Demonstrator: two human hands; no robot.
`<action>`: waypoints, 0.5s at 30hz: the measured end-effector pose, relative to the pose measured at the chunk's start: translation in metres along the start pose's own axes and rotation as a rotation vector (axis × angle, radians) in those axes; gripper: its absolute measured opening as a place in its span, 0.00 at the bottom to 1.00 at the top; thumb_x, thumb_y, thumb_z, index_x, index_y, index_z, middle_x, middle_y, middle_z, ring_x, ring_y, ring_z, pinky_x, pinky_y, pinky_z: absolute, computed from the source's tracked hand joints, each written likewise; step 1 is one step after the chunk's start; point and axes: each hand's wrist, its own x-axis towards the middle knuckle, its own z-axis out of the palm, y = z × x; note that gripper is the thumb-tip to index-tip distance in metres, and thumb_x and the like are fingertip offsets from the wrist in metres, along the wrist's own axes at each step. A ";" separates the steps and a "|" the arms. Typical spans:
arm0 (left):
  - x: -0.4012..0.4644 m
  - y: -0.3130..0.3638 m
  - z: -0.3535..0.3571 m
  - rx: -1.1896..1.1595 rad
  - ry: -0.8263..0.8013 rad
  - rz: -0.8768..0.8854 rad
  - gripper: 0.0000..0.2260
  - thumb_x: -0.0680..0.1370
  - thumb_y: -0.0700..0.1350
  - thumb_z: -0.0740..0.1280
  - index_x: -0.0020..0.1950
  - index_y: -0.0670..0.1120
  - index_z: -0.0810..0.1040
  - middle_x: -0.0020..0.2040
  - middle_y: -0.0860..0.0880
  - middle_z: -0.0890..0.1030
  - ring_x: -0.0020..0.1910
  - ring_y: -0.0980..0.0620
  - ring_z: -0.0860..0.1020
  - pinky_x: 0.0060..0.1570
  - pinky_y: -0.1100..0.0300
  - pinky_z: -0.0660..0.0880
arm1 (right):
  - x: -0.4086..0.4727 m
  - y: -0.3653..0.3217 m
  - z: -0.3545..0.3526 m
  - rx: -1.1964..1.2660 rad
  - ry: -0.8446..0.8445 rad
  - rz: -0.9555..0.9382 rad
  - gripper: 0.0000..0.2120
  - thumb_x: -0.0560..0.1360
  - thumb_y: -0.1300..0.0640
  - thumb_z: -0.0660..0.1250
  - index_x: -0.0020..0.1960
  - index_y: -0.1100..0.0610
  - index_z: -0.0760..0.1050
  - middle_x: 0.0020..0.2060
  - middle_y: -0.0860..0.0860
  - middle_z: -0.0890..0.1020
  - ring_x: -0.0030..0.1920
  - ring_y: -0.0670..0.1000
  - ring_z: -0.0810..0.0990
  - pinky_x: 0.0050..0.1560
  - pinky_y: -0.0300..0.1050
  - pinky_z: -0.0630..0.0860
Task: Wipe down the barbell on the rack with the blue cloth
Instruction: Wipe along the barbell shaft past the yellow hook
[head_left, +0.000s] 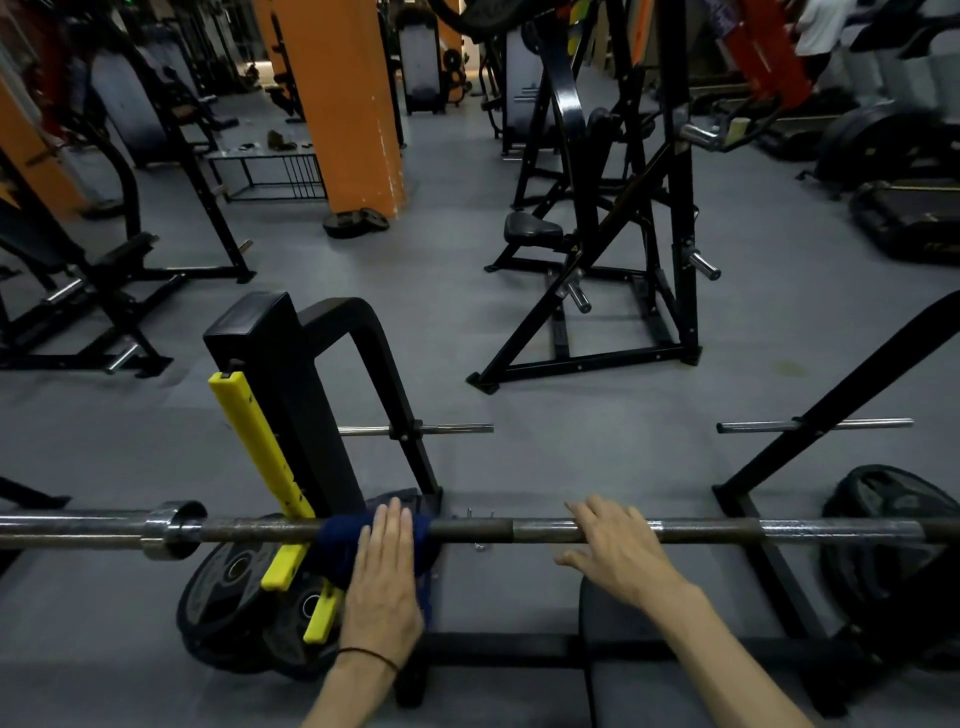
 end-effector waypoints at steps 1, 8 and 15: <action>0.002 0.016 0.003 -0.004 -0.006 -0.029 0.44 0.63 0.28 0.69 0.79 0.37 0.61 0.81 0.39 0.58 0.80 0.40 0.56 0.80 0.49 0.39 | -0.003 0.000 0.002 0.030 0.028 0.000 0.37 0.79 0.33 0.60 0.80 0.53 0.58 0.65 0.48 0.71 0.66 0.52 0.71 0.69 0.46 0.64; 0.008 0.106 0.009 -0.091 -0.091 0.329 0.38 0.67 0.32 0.55 0.79 0.38 0.63 0.81 0.40 0.58 0.79 0.42 0.61 0.80 0.48 0.54 | -0.011 -0.013 -0.011 0.307 0.252 0.016 0.35 0.79 0.46 0.67 0.81 0.55 0.58 0.69 0.51 0.70 0.69 0.54 0.70 0.72 0.45 0.61; 0.013 0.049 0.012 -0.122 -0.018 -0.049 0.46 0.62 0.29 0.73 0.79 0.36 0.60 0.78 0.37 0.62 0.78 0.38 0.61 0.79 0.45 0.48 | -0.035 -0.003 -0.001 0.343 0.344 0.152 0.28 0.74 0.58 0.74 0.72 0.59 0.72 0.61 0.53 0.76 0.60 0.57 0.78 0.63 0.52 0.74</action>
